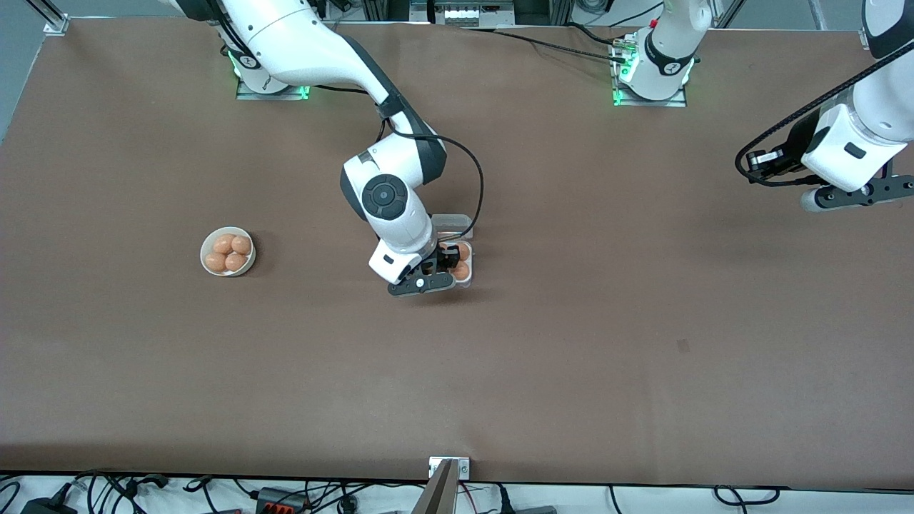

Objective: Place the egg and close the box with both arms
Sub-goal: 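Lower the egg into the empty slot and open the right gripper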

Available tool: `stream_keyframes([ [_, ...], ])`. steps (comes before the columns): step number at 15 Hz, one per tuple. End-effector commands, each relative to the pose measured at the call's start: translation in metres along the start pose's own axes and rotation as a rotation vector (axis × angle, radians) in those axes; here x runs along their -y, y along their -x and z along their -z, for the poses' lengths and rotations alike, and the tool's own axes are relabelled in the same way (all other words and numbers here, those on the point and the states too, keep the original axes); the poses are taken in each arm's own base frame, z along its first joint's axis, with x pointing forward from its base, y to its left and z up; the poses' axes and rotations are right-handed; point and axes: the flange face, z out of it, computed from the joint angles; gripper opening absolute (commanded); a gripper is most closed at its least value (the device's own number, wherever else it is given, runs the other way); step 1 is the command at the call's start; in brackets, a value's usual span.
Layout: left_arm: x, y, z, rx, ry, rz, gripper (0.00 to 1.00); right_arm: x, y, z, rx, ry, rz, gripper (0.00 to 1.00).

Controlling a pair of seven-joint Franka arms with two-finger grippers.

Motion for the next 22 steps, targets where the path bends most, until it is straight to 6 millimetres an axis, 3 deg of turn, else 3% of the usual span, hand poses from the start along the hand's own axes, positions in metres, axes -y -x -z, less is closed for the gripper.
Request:
stream_keyframes([
  [1,-0.004,0.004,0.009,-0.008,-0.024,-0.014,0.05,0.009,0.007,-0.001,-0.001,0.000,-0.002,0.00],
  [7,-0.006,0.003,0.017,-0.026,-0.018,-0.013,0.01,0.013,0.010,-0.001,0.002,-0.001,0.006,0.00],
  [8,-0.006,0.003,0.016,-0.025,-0.020,-0.022,0.01,0.013,0.010,-0.001,0.003,-0.002,0.005,0.05],
  [9,-0.007,0.003,0.016,-0.023,-0.020,-0.027,0.01,0.010,0.008,0.000,0.003,-0.007,-0.008,0.61],
  [10,-0.007,0.003,0.016,-0.023,-0.020,-0.027,0.01,0.007,0.005,0.003,-0.002,-0.009,-0.026,1.00],
  [12,-0.007,0.003,0.016,-0.023,-0.020,-0.025,0.01,0.003,-0.001,0.015,-0.015,-0.007,-0.063,1.00],
  [15,-0.007,0.003,0.016,-0.023,-0.020,-0.025,0.01,-0.023,-0.018,0.064,0.011,0.019,-0.101,1.00],
  [17,-0.008,0.004,0.016,-0.023,-0.020,-0.025,0.01,-0.053,-0.032,0.107,0.023,0.060,-0.142,1.00],
  [20,-0.006,0.003,0.016,-0.023,-0.019,-0.021,0.01,-0.116,-0.051,0.170,0.000,0.093,-0.225,1.00],
  [22,-0.006,0.003,0.016,-0.023,-0.019,-0.019,0.01,-0.146,-0.050,0.204,0.029,0.103,-0.255,1.00],
])
